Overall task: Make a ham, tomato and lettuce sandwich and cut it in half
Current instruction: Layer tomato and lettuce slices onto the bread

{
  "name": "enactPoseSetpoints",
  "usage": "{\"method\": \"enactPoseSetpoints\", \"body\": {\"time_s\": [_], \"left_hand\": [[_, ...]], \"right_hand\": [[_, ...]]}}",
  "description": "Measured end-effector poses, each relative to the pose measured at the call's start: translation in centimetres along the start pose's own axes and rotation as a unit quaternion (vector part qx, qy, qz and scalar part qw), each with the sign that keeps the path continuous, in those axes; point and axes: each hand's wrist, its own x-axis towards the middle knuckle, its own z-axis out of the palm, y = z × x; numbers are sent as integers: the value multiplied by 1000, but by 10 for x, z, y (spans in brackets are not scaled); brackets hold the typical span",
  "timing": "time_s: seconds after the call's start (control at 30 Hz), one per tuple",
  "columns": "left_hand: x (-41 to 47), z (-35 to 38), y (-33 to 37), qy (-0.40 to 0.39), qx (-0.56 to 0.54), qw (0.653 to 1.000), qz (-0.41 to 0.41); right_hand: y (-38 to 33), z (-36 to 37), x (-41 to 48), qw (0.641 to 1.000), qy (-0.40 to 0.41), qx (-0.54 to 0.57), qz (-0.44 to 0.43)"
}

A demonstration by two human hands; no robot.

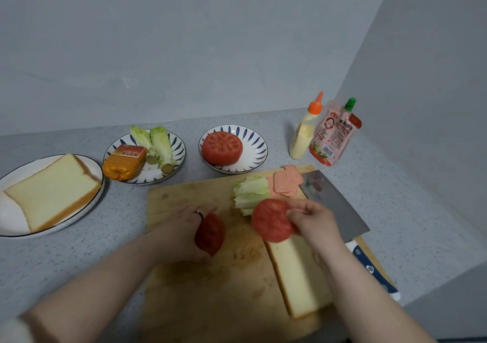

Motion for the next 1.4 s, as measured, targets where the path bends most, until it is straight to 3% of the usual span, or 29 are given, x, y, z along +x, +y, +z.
{"method": "enactPoseSetpoints", "body": {"time_s": [0.33, 0.67, 0.77, 0.87, 0.93, 1.0, 1.07, 1.4], "left_hand": [[1, 12, 9, 11, 53, 999, -4], [-20, 8, 1, 35, -42, 998, -2], [-25, 6, -3, 48, -42, 998, -13], [-27, 4, -7, 43, -36, 998, -12], [-26, 3, -9, 43, -29, 999, -12], [-25, 3, -10, 45, -17, 999, -14], [-24, 4, -12, 47, -4, 999, -13], [-21, 12, -20, 56, -4, 998, 0]], "right_hand": [[38, -68, -3, 994, 58, -83, 29], [38, -63, -1, 936, 44, -337, -89], [28, -51, -12, 913, 93, -348, -191], [12, -15, -28, 889, -40, -362, -278], [11, 16, -31, 843, -145, -432, -284], [16, 43, -30, 794, -204, -498, -282], [20, 62, -28, 771, -228, -528, -275], [23, 93, -23, 804, -222, -503, -225]]}}
